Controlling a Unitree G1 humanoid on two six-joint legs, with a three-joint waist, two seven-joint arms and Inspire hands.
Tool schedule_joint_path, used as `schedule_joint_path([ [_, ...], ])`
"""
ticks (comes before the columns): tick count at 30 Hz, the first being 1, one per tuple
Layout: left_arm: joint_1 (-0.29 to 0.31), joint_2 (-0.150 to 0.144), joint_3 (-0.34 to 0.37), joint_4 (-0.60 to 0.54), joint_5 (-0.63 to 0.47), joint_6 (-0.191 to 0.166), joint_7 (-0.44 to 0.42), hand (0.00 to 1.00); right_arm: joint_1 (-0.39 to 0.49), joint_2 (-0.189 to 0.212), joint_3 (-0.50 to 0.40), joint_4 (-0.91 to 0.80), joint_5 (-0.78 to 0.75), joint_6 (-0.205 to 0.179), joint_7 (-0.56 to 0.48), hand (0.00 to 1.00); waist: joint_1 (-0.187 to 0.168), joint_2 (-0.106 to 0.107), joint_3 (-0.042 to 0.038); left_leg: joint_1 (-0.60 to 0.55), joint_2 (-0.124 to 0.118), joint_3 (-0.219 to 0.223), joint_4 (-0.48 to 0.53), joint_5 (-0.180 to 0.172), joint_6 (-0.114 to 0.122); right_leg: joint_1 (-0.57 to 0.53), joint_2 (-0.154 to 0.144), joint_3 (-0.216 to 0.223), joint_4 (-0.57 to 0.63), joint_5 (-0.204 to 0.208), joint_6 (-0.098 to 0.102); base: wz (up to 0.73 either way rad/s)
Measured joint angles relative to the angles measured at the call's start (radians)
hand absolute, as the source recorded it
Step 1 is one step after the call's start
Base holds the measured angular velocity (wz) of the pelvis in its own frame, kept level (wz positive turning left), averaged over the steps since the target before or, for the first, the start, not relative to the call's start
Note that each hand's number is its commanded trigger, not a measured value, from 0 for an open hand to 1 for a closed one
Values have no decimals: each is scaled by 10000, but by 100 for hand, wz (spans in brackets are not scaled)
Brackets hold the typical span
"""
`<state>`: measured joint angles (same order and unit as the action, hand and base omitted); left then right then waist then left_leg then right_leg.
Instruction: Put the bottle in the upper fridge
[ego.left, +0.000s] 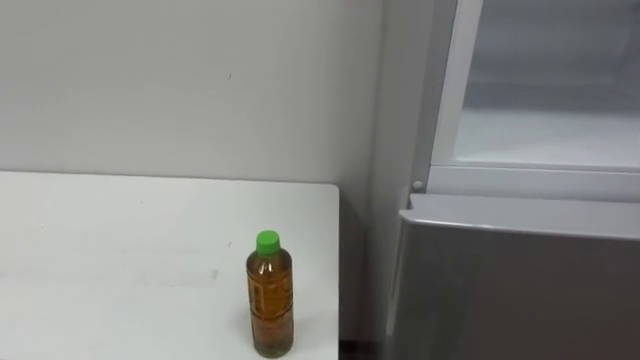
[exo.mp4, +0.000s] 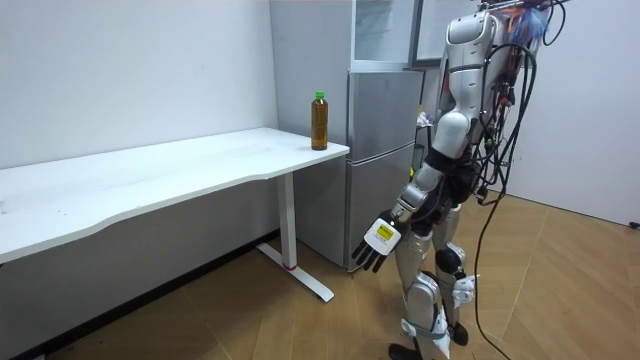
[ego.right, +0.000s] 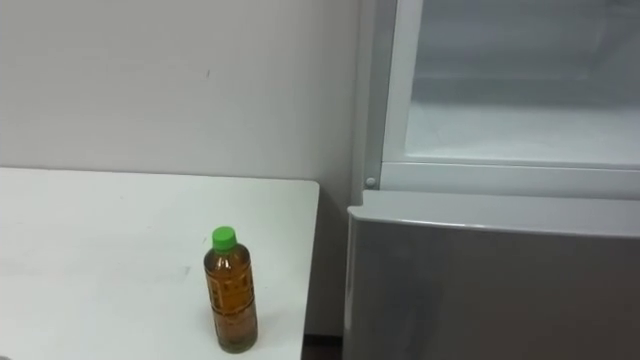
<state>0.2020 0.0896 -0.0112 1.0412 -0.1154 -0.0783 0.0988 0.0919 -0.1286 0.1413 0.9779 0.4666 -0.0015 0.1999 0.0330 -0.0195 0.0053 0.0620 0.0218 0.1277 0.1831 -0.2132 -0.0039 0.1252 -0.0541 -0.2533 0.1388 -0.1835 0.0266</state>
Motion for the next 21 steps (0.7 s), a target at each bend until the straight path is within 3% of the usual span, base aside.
schedule_joint_path([
  [9,-81,49,19,-9,409,-151,95,0,32,51,240,-1785,10,-296,10,0,18,-70,32,-20,-6,29,-2,1,1,-53,-9,17,15,1,2,0],
  [21,-96,145,-13,1,419,-71,73,0,55,43,767,-5297,198,-277,252,0,45,-42,20,-1,-8,47,9,5,1,-25,-5,53,11,1,2,0],
])
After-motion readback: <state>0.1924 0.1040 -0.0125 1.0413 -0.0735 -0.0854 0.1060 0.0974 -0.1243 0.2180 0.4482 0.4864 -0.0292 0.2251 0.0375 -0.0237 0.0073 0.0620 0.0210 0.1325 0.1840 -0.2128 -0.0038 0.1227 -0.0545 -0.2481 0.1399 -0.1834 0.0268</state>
